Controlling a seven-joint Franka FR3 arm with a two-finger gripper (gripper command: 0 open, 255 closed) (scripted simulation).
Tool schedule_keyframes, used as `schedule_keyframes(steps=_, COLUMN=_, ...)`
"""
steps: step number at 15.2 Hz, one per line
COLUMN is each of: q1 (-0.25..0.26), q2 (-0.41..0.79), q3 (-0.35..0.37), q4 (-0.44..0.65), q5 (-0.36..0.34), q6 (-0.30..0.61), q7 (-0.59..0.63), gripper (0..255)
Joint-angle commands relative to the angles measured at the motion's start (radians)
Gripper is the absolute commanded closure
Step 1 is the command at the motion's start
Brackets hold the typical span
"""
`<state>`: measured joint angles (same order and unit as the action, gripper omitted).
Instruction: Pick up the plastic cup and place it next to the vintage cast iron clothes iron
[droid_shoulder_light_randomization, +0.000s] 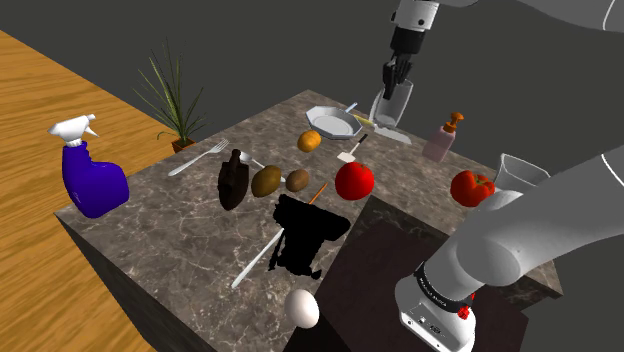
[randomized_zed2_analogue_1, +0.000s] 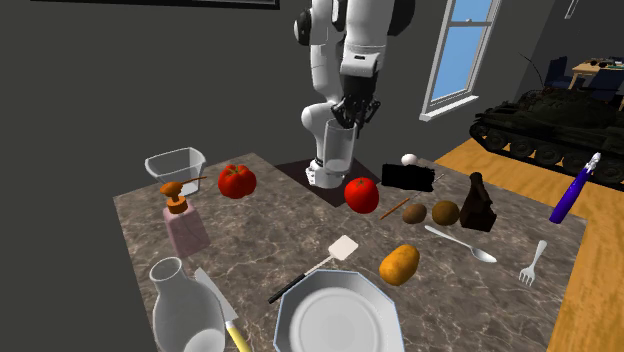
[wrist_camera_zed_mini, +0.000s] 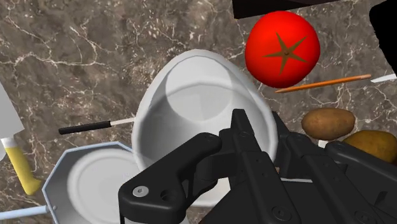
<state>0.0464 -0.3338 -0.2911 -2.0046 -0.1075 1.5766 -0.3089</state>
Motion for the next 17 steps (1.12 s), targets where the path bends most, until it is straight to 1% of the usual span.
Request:
schedule_keyframes(steps=1, q1=0.016, q2=-0.025, q3=0.036, q4=-0.029, q5=0.011, q6=0.001, q7=0.053, gripper=255)
schedule_keyframes(steps=9, q1=0.088, q2=-0.059, q3=0.174, q4=-0.069, q5=0.076, q6=0.0, q7=0.251, gripper=255)
schedule_keyframes(steps=17, q1=0.163, q2=-0.023, q3=0.308, q4=-0.039, q5=0.147, q6=0.009, q7=0.442, gripper=255)
